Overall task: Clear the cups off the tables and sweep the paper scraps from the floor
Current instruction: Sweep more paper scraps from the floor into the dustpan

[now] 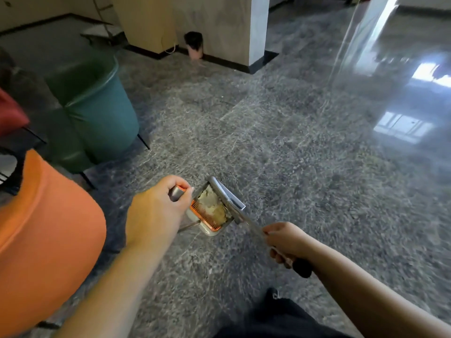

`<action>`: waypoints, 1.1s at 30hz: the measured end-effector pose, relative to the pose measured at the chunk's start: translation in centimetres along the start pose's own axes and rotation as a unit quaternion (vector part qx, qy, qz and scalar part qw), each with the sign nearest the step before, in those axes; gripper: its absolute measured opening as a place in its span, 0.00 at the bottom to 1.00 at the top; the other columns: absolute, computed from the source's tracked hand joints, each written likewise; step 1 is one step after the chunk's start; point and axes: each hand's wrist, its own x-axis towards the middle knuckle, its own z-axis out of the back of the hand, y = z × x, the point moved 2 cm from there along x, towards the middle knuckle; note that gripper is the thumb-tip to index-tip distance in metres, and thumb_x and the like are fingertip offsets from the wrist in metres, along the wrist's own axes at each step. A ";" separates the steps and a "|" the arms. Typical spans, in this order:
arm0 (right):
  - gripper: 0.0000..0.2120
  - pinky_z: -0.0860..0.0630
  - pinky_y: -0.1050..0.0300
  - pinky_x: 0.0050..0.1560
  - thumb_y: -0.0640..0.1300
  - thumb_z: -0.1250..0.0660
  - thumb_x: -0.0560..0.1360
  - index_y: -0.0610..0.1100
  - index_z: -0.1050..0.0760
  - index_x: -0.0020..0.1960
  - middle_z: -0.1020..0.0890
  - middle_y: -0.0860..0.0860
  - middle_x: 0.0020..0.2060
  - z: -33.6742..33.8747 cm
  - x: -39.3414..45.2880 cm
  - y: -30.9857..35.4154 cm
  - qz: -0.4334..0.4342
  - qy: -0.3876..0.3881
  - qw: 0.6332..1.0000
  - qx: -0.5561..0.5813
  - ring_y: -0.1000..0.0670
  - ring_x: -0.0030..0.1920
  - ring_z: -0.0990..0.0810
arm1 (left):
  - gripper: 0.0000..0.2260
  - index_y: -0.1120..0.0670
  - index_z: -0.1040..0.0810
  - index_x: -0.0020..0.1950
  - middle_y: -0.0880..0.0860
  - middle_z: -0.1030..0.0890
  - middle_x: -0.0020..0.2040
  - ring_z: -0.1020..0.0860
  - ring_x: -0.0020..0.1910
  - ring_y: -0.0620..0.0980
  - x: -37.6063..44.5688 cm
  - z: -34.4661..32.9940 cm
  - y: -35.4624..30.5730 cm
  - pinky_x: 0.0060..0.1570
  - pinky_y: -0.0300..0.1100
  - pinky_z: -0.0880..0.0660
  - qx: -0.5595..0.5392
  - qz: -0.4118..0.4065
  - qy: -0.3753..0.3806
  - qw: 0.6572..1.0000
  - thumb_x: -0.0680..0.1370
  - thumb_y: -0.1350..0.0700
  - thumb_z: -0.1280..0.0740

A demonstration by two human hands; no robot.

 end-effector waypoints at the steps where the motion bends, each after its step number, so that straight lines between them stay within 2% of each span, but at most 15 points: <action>1: 0.11 0.39 0.68 0.18 0.31 0.44 0.73 0.35 0.25 0.50 0.29 0.44 0.27 1.2 1.8 1.2 -0.001 -0.002 1.000 0.001 0.53 0.15 0.32 | 0.03 0.39 0.24 0.43 0.40 0.20 0.33 0.23 0.35 0.42 2.3 -1.1 -0.3 0.35 0.46 0.24 0.000 -0.002 -0.002 1.000 0.73 0.44 0.31; 4: 0.13 0.38 0.68 0.18 0.31 0.43 0.74 0.29 0.26 0.55 0.30 0.43 0.27 5.6 7.8 4.9 0.000 -0.015 1.000 0.008 0.53 0.16 0.32 | 0.03 0.39 0.24 0.43 0.40 0.21 0.33 0.23 0.34 0.43 9.4 -4.7 -1.3 0.34 0.46 0.24 0.004 -0.005 -0.009 1.000 0.73 0.44 0.31; 9: 0.13 0.36 0.66 0.22 0.35 0.40 0.75 0.33 0.26 0.58 0.28 0.42 0.29 14.4 17.6 12.1 -0.001 -0.010 1.000 -0.010 0.51 0.19 0.31 | 0.04 0.40 0.24 0.41 0.40 0.21 0.33 0.23 0.34 0.42 20.9 -10.5 -3.7 0.34 0.45 0.24 -0.003 0.005 -0.019 1.000 0.74 0.45 0.31; 15: 0.11 0.35 0.64 0.22 0.36 0.40 0.73 0.37 0.21 0.52 0.24 0.43 0.26 23.6 27.8 22.4 -0.010 -0.008 1.000 -0.028 0.48 0.21 0.29 | 0.03 0.39 0.24 0.43 0.38 0.21 0.33 0.23 0.33 0.39 34.0 -15.2 -6.2 0.29 0.41 0.26 -0.010 0.020 -0.043 0.999 0.75 0.44 0.31; 18: 0.15 0.35 0.64 0.24 0.37 0.40 0.74 0.33 0.25 0.59 0.23 0.42 0.28 26.4 32.6 26.9 -0.014 -0.016 1.000 -0.009 0.48 0.24 0.30 | 0.03 0.40 0.24 0.43 0.39 0.21 0.33 0.23 0.33 0.39 40.2 -17.0 -5.9 0.30 0.40 0.26 -0.009 0.017 -0.050 0.999 0.74 0.44 0.31; 25: 0.14 0.37 0.66 0.23 0.36 0.40 0.77 0.36 0.27 0.62 0.25 0.43 0.26 30.9 45.0 39.1 -0.019 -0.003 0.998 0.055 0.51 0.20 0.31 | 0.03 0.40 0.24 0.43 0.34 0.21 0.36 0.24 0.32 0.38 57.8 -21.1 -4.1 0.27 0.41 0.26 -0.019 0.002 -0.068 0.998 0.74 0.44 0.31; 27: 0.14 0.37 0.65 0.23 0.37 0.40 0.77 0.37 0.27 0.62 0.25 0.44 0.26 31.9 48.4 42.9 -0.018 -0.008 0.998 0.053 0.51 0.21 0.31 | 0.04 0.40 0.24 0.43 0.38 0.21 0.34 0.23 0.32 0.39 63.2 -22.0 -3.3 0.28 0.43 0.25 -0.022 0.004 -0.064 0.998 0.74 0.45 0.30; 33: 0.15 0.36 0.66 0.22 0.36 0.40 0.77 0.34 0.29 0.62 0.26 0.44 0.25 35.2 57.4 52.6 -0.007 -0.020 0.997 0.070 0.51 0.19 0.31 | 0.03 0.41 0.23 0.43 0.37 0.22 0.32 0.24 0.33 0.37 77.2 -24.1 -3.1 0.28 0.36 0.31 -0.014 -0.011 -0.059 0.998 0.73 0.45 0.30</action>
